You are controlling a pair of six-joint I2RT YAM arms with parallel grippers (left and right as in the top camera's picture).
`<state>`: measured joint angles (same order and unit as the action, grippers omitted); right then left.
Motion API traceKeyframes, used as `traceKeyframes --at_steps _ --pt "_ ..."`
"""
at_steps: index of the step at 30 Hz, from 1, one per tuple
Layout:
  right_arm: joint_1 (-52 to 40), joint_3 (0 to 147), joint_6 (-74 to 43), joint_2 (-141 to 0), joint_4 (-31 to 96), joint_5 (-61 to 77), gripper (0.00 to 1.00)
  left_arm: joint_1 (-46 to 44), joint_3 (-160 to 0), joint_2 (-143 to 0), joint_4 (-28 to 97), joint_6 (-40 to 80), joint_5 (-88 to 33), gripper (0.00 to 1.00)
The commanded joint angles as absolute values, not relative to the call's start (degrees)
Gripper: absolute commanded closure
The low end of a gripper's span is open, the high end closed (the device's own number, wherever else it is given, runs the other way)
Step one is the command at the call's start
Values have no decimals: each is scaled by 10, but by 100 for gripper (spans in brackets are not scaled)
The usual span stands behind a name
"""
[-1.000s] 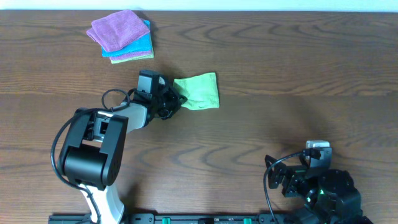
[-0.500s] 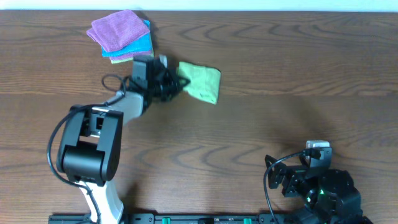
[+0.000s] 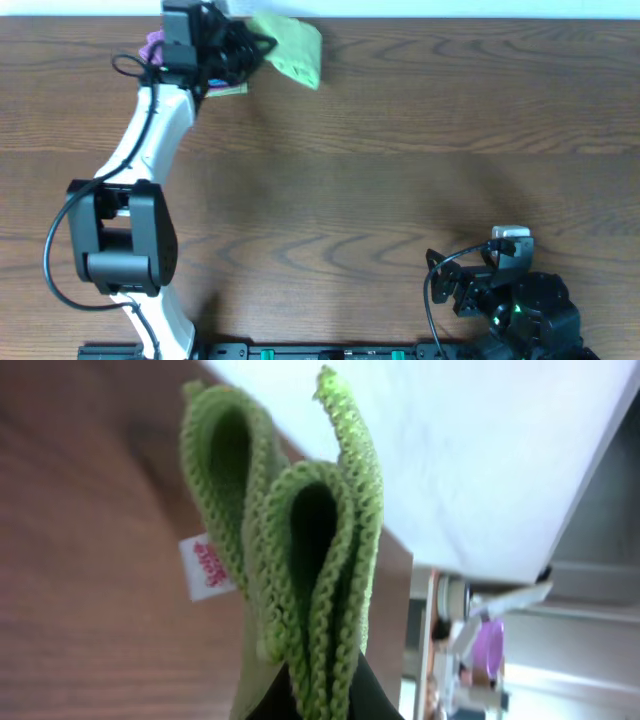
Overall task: Fold the cloth
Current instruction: 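Carry the green cloth left and place it atop the cloth stack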
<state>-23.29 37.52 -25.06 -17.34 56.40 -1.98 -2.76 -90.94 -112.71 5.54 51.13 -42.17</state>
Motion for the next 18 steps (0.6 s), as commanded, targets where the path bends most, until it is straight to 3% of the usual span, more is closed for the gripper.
traceKeyframes --at_steps 1,18 --pt "-228 372 -257 -170 566 -25 1 -2 -926 -1116 58 499 -391 94" --pt "-228 372 -257 -170 566 -25 1 53 -927 -1131 10 471 -262 94"
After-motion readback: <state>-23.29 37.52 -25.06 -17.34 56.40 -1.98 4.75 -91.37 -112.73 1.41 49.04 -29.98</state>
